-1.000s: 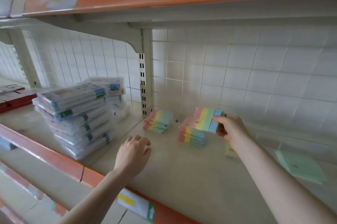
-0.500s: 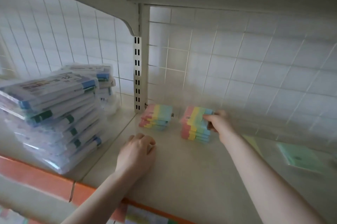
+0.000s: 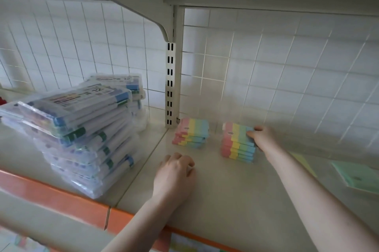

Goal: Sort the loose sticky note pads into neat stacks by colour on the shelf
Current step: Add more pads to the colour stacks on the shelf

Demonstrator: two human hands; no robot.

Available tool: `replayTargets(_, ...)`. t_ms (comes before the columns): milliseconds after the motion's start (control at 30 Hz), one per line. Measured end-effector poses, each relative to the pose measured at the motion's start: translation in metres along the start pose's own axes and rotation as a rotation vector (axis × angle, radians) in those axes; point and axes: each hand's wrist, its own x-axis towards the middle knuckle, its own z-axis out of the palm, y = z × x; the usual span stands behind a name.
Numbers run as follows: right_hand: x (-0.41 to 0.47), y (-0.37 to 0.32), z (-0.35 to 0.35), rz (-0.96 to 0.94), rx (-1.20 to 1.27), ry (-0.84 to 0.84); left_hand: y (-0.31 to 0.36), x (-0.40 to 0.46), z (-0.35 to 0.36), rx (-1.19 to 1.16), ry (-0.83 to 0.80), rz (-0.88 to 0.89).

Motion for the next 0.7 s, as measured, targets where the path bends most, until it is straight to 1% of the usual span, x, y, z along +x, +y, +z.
replayTargets(100, 0.002, 0.002, -0.001, -0.002, 0.001, -0.028, 0.000, -0.001, -0.001, 0.001, -0.001, 0.002)
replayTargets(167, 0.002, 0.005, 0.000, 0.002, 0.035, -0.016, 0.000, -0.001, -0.001, 0.002, -0.008, -0.002)
replayTargets(267, -0.001, 0.011, -0.001, -0.029, 0.033, 0.096, 0.001, 0.001, -0.002, 0.017, -0.014, -0.006)
replayTargets(400, -0.021, 0.019, -0.020, -0.130, -0.204, 0.258, 0.005, 0.001, -0.002, 0.057, -0.020, -0.009)
replayTargets(567, -0.038, 0.043, -0.062, -0.250, -0.390, 0.368, 0.022, -0.002, -0.001, 0.124, -0.003, 0.023)
replayTargets(700, -0.058, 0.071, -0.112, -0.319, -0.565, 0.439, 0.060, -0.007, 0.005, 0.143, 0.044, 0.042)
